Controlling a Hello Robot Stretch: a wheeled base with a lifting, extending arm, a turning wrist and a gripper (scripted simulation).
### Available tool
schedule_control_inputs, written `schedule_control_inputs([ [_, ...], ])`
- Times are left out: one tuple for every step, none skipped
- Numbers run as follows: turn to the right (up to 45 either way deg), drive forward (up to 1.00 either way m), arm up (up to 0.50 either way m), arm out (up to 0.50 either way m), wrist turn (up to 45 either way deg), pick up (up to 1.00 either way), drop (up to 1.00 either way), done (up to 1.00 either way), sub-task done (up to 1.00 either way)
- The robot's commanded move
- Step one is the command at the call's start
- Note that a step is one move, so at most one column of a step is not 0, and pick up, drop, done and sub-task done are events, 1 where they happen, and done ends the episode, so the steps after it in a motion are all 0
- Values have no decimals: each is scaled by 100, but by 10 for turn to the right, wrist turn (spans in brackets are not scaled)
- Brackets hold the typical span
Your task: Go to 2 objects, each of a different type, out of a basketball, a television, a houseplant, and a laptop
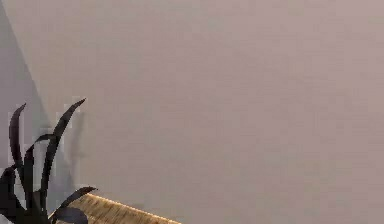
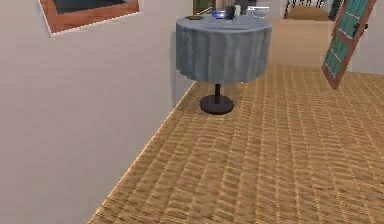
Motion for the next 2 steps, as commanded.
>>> schedule_control_inputs([
  [-450,0,0,0,0,0,0,0,0],
  [0,0,0,0,0,0,0,100,0],
])
